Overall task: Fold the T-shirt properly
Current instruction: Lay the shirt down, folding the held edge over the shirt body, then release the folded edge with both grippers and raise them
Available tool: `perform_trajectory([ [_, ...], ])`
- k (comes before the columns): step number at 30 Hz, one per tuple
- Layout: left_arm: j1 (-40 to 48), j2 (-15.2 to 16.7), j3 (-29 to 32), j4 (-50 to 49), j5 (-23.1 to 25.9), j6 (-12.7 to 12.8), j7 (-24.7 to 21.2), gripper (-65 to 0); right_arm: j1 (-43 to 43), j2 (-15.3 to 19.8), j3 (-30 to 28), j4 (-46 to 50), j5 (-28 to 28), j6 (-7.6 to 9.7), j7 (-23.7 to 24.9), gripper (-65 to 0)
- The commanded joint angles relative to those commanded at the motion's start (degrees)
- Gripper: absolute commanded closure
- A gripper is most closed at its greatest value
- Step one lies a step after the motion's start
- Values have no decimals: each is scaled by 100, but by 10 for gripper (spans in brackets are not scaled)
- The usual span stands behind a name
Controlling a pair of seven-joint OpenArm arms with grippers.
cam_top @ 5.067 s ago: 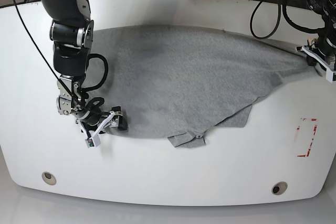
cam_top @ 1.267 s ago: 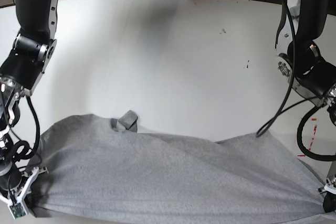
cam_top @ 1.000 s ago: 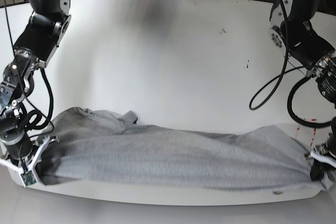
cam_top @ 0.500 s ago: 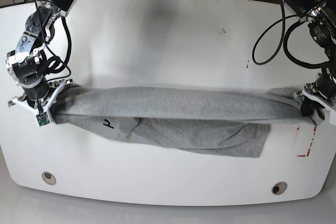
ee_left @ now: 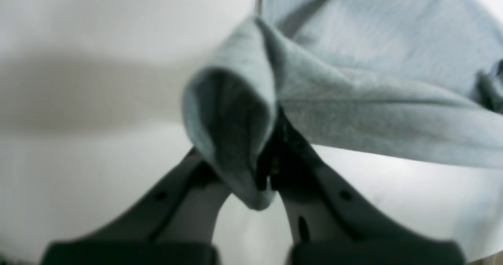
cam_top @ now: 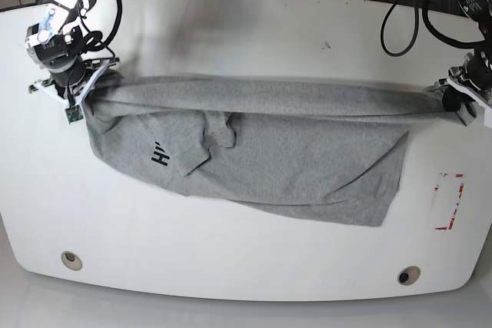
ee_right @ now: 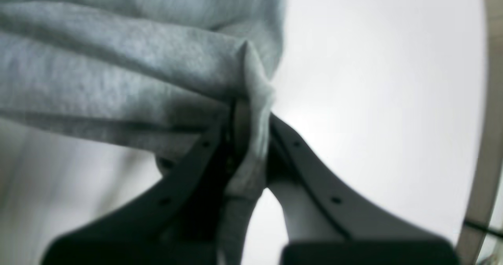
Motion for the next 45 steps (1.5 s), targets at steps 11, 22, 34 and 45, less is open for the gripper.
perform_trajectory([
  [11, 677, 0, -44, -26, 18, 0, -9, 0, -510, -299, 0, -9, -26, 0, 0, 0],
  [22, 879, -202, -44, -35, 18, 0, -9, 0, -677, -316, 0, -9, -18, 0, 0, 0],
  [34, 914, -193, -149, -26, 18, 0, -9, 0, -747, -325, -9, -18, 18, 0, 0, 0],
  [45, 1046, -202, -158, -26, 18, 0, 0, 0, -747, -325, -9, -18, 18, 0, 0, 0],
])
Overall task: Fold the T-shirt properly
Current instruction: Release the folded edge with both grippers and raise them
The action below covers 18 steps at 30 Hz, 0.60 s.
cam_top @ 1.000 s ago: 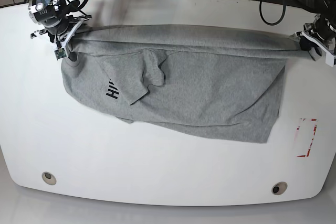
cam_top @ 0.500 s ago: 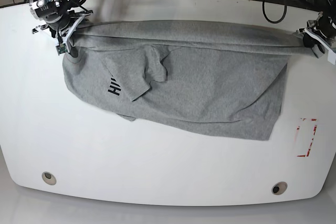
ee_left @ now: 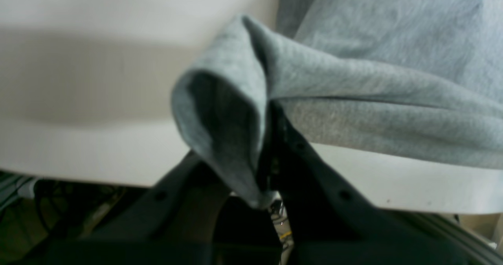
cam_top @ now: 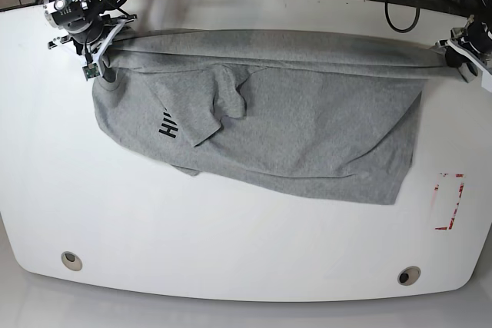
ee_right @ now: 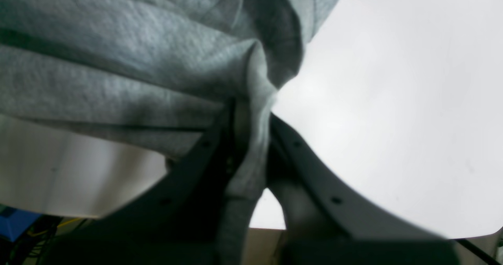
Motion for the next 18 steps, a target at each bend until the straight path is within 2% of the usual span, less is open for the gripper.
perform_trajectory([
  [9, 97, 0, 0, 0, 0, 0, 0, 0, -62, 0, -9, -79, 0, 0, 0, 0],
  [11, 105, 0, 0, 0, 0, 0, 0, 0, -79, 0, -9, -70, 0, 0, 0, -24],
  [14, 114, 0, 0, 0, 0, 0, 0, 0, -97, -35, -9, -62, 0, 0, -9, -143],
  [15, 114, 0, 9, 0, 0, 0, 0, 0, -97, -105, 0, -44, 0, 0, -9, -217],
  [17, 114, 0, 26, 0, 0, 0, 0, -6, -123, -176, 9, -26, -18, 0, -9, -320],
  [18, 114, 0, 26, 0, 0, 0, 0, -29, -176, -202, 9, -18, -9, 0, -9, -382],
])
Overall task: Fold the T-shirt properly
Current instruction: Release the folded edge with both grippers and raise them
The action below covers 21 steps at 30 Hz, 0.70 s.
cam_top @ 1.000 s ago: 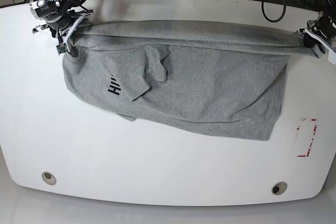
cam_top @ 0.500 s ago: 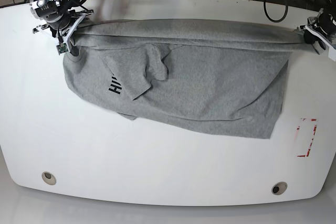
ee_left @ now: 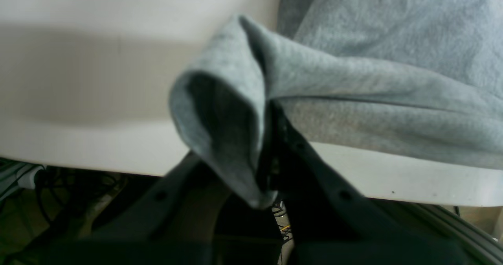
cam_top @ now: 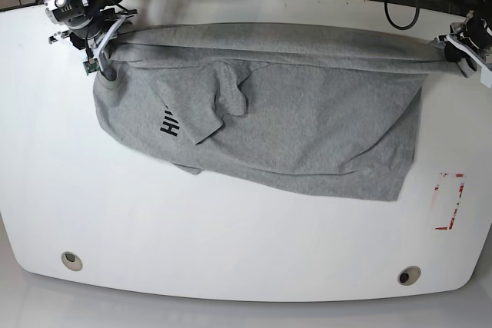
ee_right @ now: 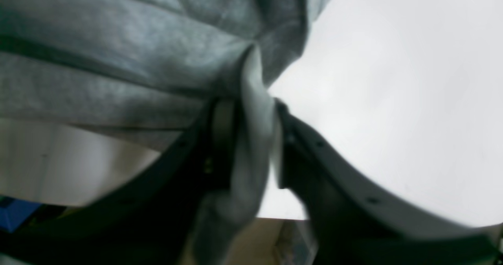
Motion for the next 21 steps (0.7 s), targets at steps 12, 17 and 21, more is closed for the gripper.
perform_trajectory([
  [12, -53, 0, 9, 18, 0, 9, 0, -390, -18, -193, 9, 70, 264, 0, 0, -517],
  [17, -290, 0, -9, 26, -9, 9, 0, -404, 193, -193, 299, 70, 686, 0, 0, -517],
  [21, -571, -9, -9, 44, -35, 9, 9, -406, 466, -185, 598, 44, 967, 0, -18, -517],
])
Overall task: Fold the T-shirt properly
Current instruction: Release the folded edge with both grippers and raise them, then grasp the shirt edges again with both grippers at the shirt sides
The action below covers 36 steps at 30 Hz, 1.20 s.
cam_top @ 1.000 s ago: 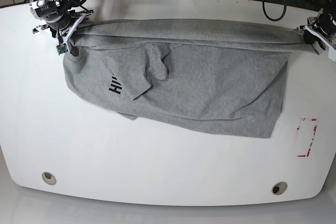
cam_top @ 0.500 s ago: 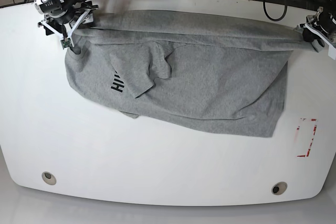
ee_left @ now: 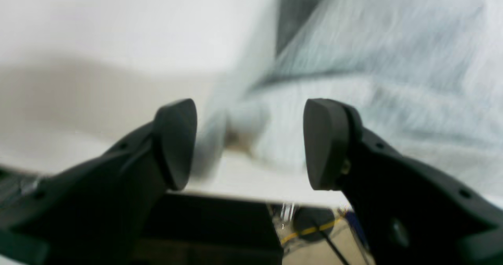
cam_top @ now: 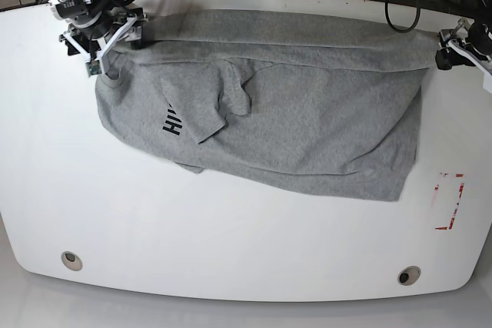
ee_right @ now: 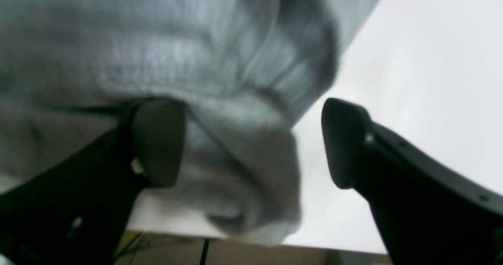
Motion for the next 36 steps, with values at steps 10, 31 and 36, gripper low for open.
perform_trajectory([
  [10, -826, -114, 18, -9, 26, 9, 316, -404, 976, 79, 211, -378, -448, 0, 0, -517],
  [31, -1609, -105, 536, -62, 695, 18, 141, -403, 2505, 352, 220, -1890, -1055, 0, 35, -517],
  [36, -1635, -105, 765, -62, 993, 9, 44, -403, 2804, 457, 211, -2453, -1055, 0, 325, -517],
])
